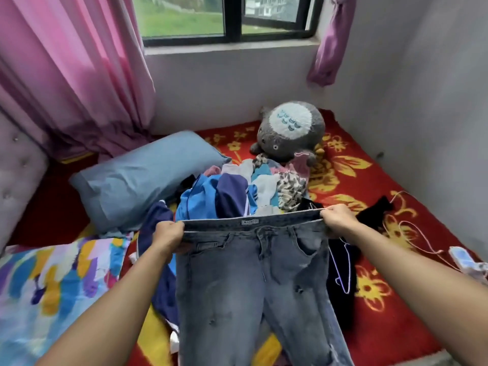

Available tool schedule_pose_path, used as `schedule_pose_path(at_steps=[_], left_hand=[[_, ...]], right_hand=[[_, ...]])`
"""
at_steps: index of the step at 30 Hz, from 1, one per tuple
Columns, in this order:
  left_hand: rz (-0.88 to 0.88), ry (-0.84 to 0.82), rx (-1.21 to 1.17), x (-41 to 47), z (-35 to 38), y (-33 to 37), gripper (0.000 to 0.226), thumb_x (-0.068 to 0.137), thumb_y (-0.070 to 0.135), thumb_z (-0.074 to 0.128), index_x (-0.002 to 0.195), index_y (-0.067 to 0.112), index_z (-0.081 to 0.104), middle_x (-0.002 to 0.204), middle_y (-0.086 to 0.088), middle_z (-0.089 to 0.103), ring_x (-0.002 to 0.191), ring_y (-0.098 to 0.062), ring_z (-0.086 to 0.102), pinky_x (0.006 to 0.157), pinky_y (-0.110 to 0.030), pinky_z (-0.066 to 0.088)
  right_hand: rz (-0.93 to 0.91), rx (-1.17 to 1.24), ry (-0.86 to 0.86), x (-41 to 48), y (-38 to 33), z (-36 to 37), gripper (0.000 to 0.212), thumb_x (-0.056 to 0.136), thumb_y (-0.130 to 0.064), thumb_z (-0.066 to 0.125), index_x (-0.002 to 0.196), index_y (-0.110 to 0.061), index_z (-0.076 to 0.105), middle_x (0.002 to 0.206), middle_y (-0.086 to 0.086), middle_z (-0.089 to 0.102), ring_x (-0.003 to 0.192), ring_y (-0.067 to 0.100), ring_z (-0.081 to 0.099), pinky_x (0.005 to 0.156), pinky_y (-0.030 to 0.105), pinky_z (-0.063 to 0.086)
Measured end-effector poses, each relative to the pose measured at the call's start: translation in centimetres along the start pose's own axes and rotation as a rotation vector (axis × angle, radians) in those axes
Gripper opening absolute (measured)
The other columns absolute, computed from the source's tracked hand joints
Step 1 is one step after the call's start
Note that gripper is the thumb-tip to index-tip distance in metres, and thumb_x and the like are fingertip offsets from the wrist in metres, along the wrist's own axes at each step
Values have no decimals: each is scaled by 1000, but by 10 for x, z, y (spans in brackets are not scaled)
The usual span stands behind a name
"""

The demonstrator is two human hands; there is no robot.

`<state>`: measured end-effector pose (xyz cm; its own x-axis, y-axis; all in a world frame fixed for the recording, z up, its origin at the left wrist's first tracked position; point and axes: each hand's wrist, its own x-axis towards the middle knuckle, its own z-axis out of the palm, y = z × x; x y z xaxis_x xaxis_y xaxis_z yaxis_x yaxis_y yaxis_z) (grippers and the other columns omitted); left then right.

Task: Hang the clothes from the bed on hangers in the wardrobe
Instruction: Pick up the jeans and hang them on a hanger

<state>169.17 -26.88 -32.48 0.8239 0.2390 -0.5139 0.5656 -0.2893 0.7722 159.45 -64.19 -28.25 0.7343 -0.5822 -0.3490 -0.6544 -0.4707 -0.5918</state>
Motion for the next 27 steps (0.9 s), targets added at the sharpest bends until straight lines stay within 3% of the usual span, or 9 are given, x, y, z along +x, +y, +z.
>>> schedule_pose_path(at_steps=[2,4,7,10,12,16,21,24,27], left_hand=[[-21,27,-107,41,23,-8,11,82,9,55,79,4,64,91,-24,67,77,-37,68,70,-53,57],[-12,15,-205,66,44,-8,18,85,10,56,99,2,64,102,-22,66,83,-33,65,70,-43,56],[74,19,-202,89,76,-8,48,84,24,65,128,9,52,114,-10,59,92,-24,60,77,-38,54],[249,61,221,86,111,-19,59,77,32,66,131,14,49,121,-6,55,105,-25,57,97,-40,46],[389,-1,463,71,145,-26,53,81,25,60,131,15,49,121,-13,55,109,-31,55,96,-42,45],[728,-222,782,48,241,-36,36,87,10,55,123,12,58,124,-11,54,115,-29,50,94,-37,41],[1187,-395,1255,38,356,-31,42,85,9,50,126,18,54,141,-8,43,134,-31,33,108,-41,28],[1184,-478,1619,43,400,-26,52,87,9,42,137,24,45,153,-8,31,147,-30,8,118,-50,4],[1139,-455,1865,48,412,-28,37,90,20,43,125,24,55,130,-7,55,136,-33,28,115,-60,1]], right_hand=[[63,192,13,38,2,29,19,86,-9,51,71,-5,62,68,12,56,56,29,61,47,36,56],[80,339,-9,79,3,57,14,85,-5,55,73,-5,61,76,14,57,66,29,61,60,48,59],[98,581,-50,121,5,88,6,88,-10,62,85,-14,65,83,10,61,67,19,58,61,35,56],[123,635,-125,141,33,110,21,87,-14,65,107,-16,59,85,4,59,72,14,54,59,30,49],[172,546,-113,143,73,121,32,78,-15,69,109,-11,62,86,4,61,73,16,55,58,32,46],[261,237,-184,120,169,142,29,80,-16,70,108,-11,67,98,5,68,91,22,62,81,33,48],[306,61,-307,86,261,170,52,76,-33,76,123,-20,56,110,3,69,101,23,63,78,31,46],[349,-28,-402,68,305,182,49,70,-43,78,112,-25,60,104,-3,70,95,21,66,77,33,52],[406,-67,-542,43,346,188,46,64,-50,77,102,-27,66,96,-7,70,85,16,67,72,31,54]])
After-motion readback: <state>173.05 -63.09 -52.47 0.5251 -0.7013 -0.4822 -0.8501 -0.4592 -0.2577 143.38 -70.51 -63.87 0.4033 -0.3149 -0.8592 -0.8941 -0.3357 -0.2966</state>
